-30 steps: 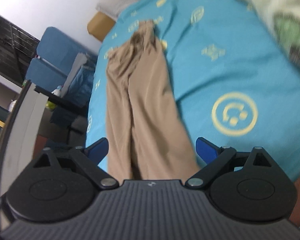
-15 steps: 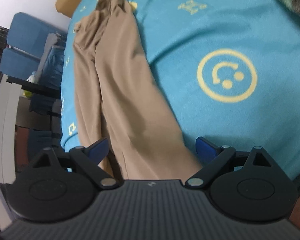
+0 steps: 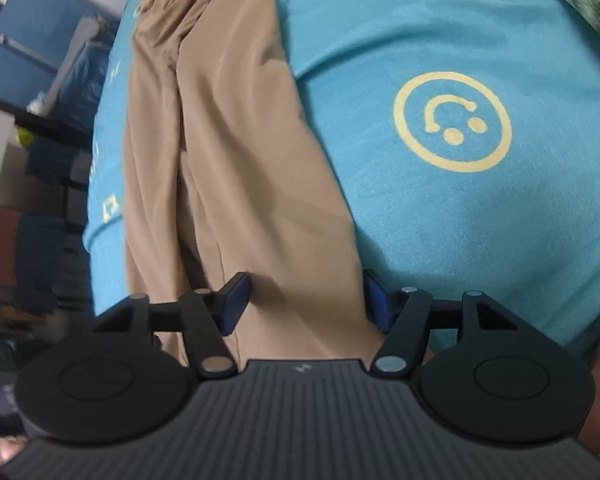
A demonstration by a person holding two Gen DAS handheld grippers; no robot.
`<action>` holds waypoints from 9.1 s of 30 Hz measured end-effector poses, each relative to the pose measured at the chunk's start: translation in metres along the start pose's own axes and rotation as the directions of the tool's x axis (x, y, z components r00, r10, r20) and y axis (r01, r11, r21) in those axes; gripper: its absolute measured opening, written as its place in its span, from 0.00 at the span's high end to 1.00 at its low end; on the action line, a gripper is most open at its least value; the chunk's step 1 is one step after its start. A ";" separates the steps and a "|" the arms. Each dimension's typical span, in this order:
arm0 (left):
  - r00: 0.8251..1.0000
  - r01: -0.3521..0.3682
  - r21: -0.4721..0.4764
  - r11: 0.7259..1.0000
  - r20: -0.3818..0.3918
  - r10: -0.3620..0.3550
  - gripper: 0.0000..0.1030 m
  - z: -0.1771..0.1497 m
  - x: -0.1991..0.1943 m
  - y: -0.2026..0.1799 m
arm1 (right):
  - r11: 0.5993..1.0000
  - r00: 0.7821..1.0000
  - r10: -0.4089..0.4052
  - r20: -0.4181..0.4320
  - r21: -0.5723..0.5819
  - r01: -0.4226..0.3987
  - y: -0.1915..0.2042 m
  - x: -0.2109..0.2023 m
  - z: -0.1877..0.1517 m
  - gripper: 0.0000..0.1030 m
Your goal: Fold clothes
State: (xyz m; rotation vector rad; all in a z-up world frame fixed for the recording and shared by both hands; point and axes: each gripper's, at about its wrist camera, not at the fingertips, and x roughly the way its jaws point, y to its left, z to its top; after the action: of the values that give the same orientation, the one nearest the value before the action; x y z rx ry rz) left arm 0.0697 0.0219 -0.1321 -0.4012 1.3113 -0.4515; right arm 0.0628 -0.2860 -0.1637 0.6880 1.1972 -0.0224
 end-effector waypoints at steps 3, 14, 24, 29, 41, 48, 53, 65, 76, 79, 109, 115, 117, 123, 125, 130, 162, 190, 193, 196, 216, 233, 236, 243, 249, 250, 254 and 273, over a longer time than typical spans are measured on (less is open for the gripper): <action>1.000 -0.020 0.030 0.999 -0.012 0.021 0.39 -0.005 0.002 -0.005 | 0.998 0.998 0.019 -0.061 -0.053 -0.022 0.007 0.003 -0.003 0.35; 0.988 0.027 0.036 0.999 0.150 -0.032 0.96 -0.021 -0.033 -0.003 | 0.978 0.999 0.042 -0.014 -0.204 -0.044 0.030 -0.031 -0.016 0.87; 0.821 0.301 0.054 0.952 0.493 -0.288 0.97 -0.050 -0.158 -0.011 | 0.951 0.952 0.245 0.185 -0.236 -0.199 0.060 -0.138 -0.024 0.89; 0.768 0.383 0.083 0.920 0.525 -0.367 0.97 -0.079 -0.199 -0.035 | 0.918 0.913 0.327 0.243 -0.312 -0.245 0.058 -0.196 -0.046 0.89; 0.818 0.315 0.031 0.949 0.497 -0.288 0.97 -0.109 -0.195 -0.036 | 0.932 0.903 0.323 0.283 -0.259 -0.252 0.041 -0.206 -0.069 0.89; 0.826 0.134 0.086 0.987 0.540 -0.160 0.96 0.008 -0.146 -0.071 | 0.950 0.907 0.250 0.340 -0.267 -0.162 0.064 -0.149 0.021 0.88; 0.830 0.056 0.114 0.992 0.546 -0.110 0.96 0.076 -0.090 -0.074 | 0.958 0.926 0.197 0.322 -0.265 -0.112 0.066 -0.089 0.080 0.88; 0.850 -0.208 0.174 0.962 0.518 0.090 0.95 0.146 0.048 -0.029 | 0.935 0.960 0.051 0.274 -0.350 0.050 0.068 0.051 0.143 0.87; 0.843 -0.272 0.220 0.937 0.524 0.121 0.67 0.128 0.043 -0.041 | 0.922 0.950 -0.007 0.312 -0.367 0.127 0.074 0.052 0.132 0.83; 0.828 -0.289 0.234 0.928 0.548 0.120 0.47 0.113 0.025 -0.052 | 0.919 0.939 0.004 0.344 -0.372 0.132 0.081 0.034 0.119 0.81; 0.702 -0.436 0.317 0.842 0.705 0.098 0.03 -0.047 -0.055 -0.105 | 0.865 0.822 0.105 0.560 -0.459 0.202 0.085 -0.091 -0.014 0.09; 0.733 -0.419 0.302 0.856 0.669 0.123 0.03 -0.047 -0.049 -0.098 | 0.882 0.809 0.052 0.585 -0.407 0.237 0.075 -0.090 -0.013 0.09; 0.783 -0.366 0.283 0.887 0.608 0.129 0.03 -0.042 -0.044 -0.089 | 0.896 0.810 0.038 0.585 -0.379 0.231 0.068 -0.091 -0.010 0.09; 0.935 -0.118 0.083 0.990 0.346 0.082 0.03 -0.019 -0.020 -0.041 | 0.948 0.832 0.024 0.554 -0.276 0.157 0.047 -0.093 -0.001 0.09; 0.963 -0.004 -0.007 1.000 0.271 0.005 0.03 -0.013 -0.011 -0.022 | 0.956 0.841 0.024 0.540 -0.258 0.139 0.043 -0.091 0.001 0.09; 0.993 0.089 -0.183 0.979 0.099 -0.072 0.04 -0.012 0.022 0.001 | 0.965 0.853 0.028 0.522 -0.237 0.113 0.039 -0.088 0.003 0.09; 0.927 0.310 -0.473 0.825 0.343 -0.151 0.88 0.014 0.051 0.036 | 0.930 0.924 0.261 0.278 0.185 -0.319 -0.018 -0.040 0.011 0.09; 0.874 0.414 -0.488 0.769 0.448 -0.187 0.71 0.005 0.039 0.050 | 0.743 0.879 0.183 0.440 0.524 -0.417 -0.031 0.018 -0.022 0.87; 0.880 0.414 -0.514 0.751 0.437 -0.186 0.61 0.005 0.041 0.055 | 0.768 0.868 0.175 0.464 0.487 -0.415 -0.026 0.011 -0.024 0.90; 0.879 0.419 -0.522 0.743 0.439 -0.187 0.62 0.005 0.041 0.059 | 0.833 0.866 0.145 0.478 0.414 -0.368 -0.020 0.001 -0.024 0.91; 0.795 0.450 -0.267 0.852 0.554 -0.246 0.93 -0.067 -0.102 -0.021 | 0.930 0.846 0.199 0.494 0.177 -0.322 -0.002 -0.132 -0.070 0.91; 0.880 0.329 -0.407 0.852 0.460 -0.120 0.91 -0.019 -0.091 -0.022 | 0.937 0.901 0.156 0.405 0.229 -0.265 0.022 -0.117 -0.016 0.91; 0.894 0.291 -0.409 0.865 0.438 -0.095 0.91 0.024 -0.071 -0.022 | 0.936 0.915 0.134 0.381 0.256 -0.243 0.025 -0.093 0.017 0.91; 0.921 0.205 -0.344 0.916 0.385 -0.061 0.89 0.093 -0.022 -0.013 | 0.919 0.938 0.118 0.326 0.322 -0.227 0.023 -0.034 0.084 0.89; 0.918 0.234 -0.333 0.914 0.385 -0.095 0.88 0.105 0.005 0.017 | 0.895 0.940 0.188 0.285 0.343 -0.283 0.003 0.000 0.091 0.89; 0.917 0.244 -0.333 0.911 0.385 -0.105 0.88 0.105 0.006 0.020 | 0.893 0.940 0.191 0.282 0.347 -0.286 0.003 0.001 0.093 0.89; 0.918 0.252 -0.298 0.921 0.374 -0.131 0.87 0.115 0.009 0.026 | 0.904 0.943 0.185 0.275 0.329 -0.273 0.009 0.008 0.103 0.89; 0.851 -0.020 0.183 0.983 0.518 -0.079 0.07 0.089 -0.021 -0.051 | 0.956 0.887 0.225 0.404 0.087 -0.282 0.036 -0.032 0.084 0.09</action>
State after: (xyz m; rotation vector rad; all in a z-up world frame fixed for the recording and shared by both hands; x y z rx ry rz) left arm 0.1480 -0.0075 -0.0690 -0.3581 0.7230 -0.4442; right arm 0.1340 -0.3100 -0.1035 0.9164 0.7191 -0.0252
